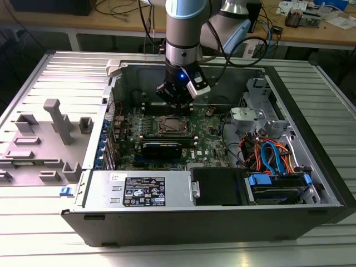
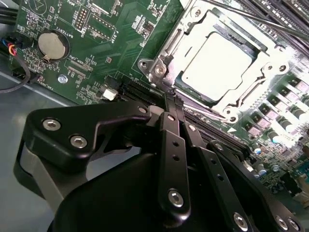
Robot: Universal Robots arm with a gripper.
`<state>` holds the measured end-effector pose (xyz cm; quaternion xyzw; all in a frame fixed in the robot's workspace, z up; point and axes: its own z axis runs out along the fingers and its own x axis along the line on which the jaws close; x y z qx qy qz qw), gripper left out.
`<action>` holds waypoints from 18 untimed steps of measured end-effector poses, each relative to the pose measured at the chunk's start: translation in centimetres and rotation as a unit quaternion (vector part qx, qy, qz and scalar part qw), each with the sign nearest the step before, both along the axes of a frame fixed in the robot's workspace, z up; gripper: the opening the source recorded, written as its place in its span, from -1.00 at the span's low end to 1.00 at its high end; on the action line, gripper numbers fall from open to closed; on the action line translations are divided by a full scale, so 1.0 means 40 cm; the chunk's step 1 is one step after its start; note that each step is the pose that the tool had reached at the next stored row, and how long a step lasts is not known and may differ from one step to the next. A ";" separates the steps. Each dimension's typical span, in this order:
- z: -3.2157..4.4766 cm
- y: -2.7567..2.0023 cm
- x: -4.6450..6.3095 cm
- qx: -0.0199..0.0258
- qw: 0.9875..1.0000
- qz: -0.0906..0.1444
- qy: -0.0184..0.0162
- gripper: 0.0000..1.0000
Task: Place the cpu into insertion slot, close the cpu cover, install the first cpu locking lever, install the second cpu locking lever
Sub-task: 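Install the first cpu locking lever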
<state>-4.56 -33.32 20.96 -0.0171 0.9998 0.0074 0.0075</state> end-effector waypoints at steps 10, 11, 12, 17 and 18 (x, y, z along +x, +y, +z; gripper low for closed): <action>-0.020 0.000 0.010 0.001 1.000 0.000 0.000 -0.79; -0.020 0.000 0.010 0.001 1.000 0.000 0.000 -0.79; -0.020 0.000 0.009 0.001 1.000 0.000 0.000 -0.79; -0.020 0.000 0.009 0.001 1.000 0.000 0.000 -0.79; -0.020 0.000 0.009 0.001 1.000 0.000 0.000 -0.79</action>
